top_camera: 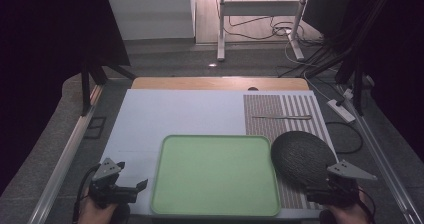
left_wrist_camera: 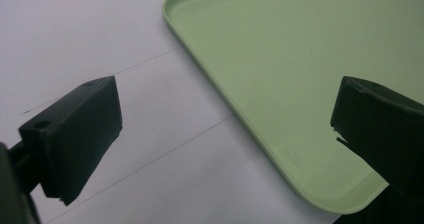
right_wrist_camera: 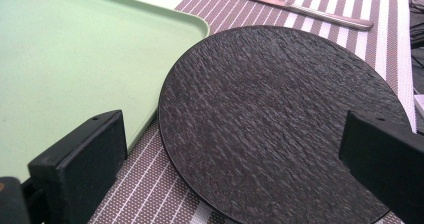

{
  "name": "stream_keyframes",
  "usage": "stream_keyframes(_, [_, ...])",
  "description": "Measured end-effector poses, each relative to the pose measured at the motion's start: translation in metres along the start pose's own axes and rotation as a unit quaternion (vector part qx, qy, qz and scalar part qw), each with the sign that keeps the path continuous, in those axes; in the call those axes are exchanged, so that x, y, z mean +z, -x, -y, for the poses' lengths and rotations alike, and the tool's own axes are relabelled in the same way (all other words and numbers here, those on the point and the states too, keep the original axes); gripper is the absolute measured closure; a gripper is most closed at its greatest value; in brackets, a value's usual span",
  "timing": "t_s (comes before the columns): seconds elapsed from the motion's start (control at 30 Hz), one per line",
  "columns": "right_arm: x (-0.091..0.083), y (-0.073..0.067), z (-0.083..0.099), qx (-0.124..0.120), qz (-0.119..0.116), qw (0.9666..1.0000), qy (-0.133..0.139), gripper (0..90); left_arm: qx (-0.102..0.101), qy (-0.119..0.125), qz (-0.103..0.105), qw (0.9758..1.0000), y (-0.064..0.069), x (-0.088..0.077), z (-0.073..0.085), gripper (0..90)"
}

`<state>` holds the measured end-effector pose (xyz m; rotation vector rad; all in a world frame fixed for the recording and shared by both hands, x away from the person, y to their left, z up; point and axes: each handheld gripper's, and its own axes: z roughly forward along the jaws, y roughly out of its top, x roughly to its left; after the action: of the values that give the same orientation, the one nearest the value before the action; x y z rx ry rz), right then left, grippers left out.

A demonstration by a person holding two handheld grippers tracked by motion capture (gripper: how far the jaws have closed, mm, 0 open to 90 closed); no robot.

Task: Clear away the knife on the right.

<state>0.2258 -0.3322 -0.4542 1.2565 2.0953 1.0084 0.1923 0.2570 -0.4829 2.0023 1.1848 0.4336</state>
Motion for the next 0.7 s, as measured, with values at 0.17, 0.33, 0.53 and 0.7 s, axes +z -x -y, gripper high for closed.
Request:
stream_keyframes(0.17, [0.0007, 0.0011, -0.0003, 0.006, -0.003, 1.0000, -0.001, 0.0, -0.012, 0.009, 0.010, 0.9998, -0.0035, -0.0019, 0.0013, 0.9])
stream_keyframes(0.33, [0.0022, 0.0010, -0.0009, 0.003, -0.010, 0.9999, -0.008, 0.0, -0.022, 0.014, 0.017, 0.9995, -0.0061, -0.0033, 0.0026, 0.9])
stream_keyframes(0.53, [0.0045, -0.0001, -0.0020, -0.003, -0.012, 0.9998, -0.014, 0.0, -0.022, 0.016, 0.016, 0.9995, -0.0058, -0.0042, 0.0035, 0.9])
stream_keyframes(0.7, [0.0056, -0.0002, -0.0025, -0.004, -0.013, 0.9997, -0.018, 0.0, -0.022, 0.014, 0.016, 0.9995, -0.0055, -0.0044, 0.0037, 0.9])
